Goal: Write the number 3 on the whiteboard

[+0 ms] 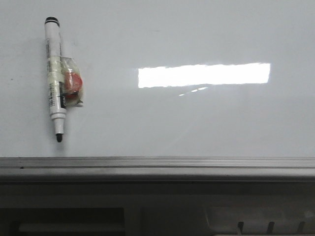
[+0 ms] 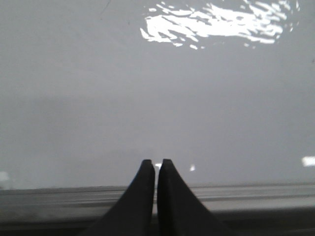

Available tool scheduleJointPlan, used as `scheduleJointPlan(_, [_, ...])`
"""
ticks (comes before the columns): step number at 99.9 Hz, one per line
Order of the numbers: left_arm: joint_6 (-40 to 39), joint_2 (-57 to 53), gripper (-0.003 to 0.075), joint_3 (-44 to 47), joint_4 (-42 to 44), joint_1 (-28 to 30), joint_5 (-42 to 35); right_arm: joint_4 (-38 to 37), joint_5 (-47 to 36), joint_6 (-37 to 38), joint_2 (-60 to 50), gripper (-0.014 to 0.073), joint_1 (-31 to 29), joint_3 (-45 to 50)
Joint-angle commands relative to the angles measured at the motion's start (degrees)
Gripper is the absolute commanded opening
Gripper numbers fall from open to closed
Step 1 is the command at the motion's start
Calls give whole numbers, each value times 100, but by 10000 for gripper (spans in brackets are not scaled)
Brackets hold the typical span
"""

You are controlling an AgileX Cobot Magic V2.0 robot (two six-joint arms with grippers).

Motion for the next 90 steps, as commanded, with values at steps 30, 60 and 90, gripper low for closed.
scheduleJointPlan(30, [-63, -133, -21, 47, -5692, 2, -1326, 2260, -2285, 8, -87, -61, -18, 49])
scheduleJointPlan(60, [572, 509, -14, -1428, -3447, 2, 206, 2250, -1762, 8, 116, -61, 91, -995])
scheduleJointPlan(90, [902, 3008, 402, -3394, -2339, -223, 2550, 1664, -385, 8, 1267, 157, 832, -2541])
